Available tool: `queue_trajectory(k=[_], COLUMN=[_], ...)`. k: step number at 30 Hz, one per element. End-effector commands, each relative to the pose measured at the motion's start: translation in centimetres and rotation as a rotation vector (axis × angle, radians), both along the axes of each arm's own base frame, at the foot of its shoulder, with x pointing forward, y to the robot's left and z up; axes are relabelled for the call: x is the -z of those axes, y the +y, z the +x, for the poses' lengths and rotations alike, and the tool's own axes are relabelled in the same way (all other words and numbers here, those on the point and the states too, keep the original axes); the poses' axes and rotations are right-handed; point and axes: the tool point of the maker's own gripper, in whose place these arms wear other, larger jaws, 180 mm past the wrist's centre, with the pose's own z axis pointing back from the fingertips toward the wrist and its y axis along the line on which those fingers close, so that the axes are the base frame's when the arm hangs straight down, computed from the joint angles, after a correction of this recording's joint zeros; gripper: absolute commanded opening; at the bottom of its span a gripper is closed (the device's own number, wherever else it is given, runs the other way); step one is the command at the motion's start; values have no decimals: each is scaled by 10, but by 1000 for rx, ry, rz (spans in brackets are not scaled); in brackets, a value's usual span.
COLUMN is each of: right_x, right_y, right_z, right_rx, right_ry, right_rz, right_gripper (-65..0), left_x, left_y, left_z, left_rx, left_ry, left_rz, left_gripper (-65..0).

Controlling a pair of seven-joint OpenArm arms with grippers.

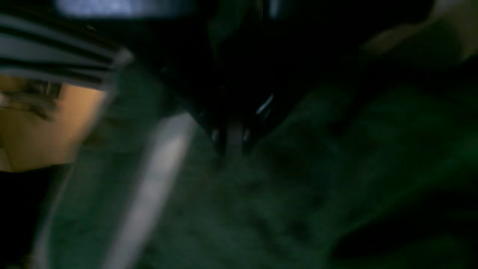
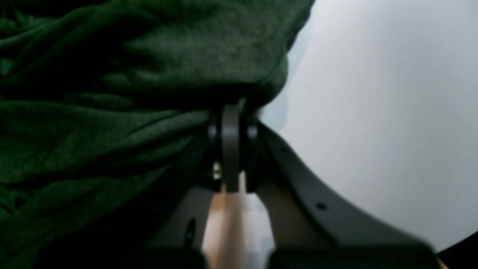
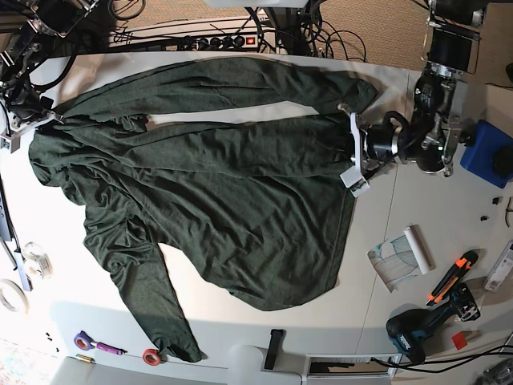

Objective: Layout the t-shirt on the table in an organized manner, then fold the t-shirt properly
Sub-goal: 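Release the shirt side and raise the left gripper away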

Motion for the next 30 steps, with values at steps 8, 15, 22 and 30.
queue_trajectory(k=[8, 15, 22, 30], right_x=[-21, -27, -19, -20], right_y=[-6, 16, 25, 25], right_z=[14, 25, 15, 17], right_rx=[-10, -82, -103, -103], right_ry=[-78, -149, -79, -87], right_rz=[-16, 83, 136, 134], right_gripper=[-635, -635, -635, -516], left_x=[16, 11, 11, 6], left_y=[71, 112, 118, 111], left_z=[25, 29, 26, 32], left_rx=[-165, -218, -221, -223], left_ry=[-40, -51, -36, -67], left_rz=[309, 390, 402, 359], left_gripper=[-650, -650, -650, -642])
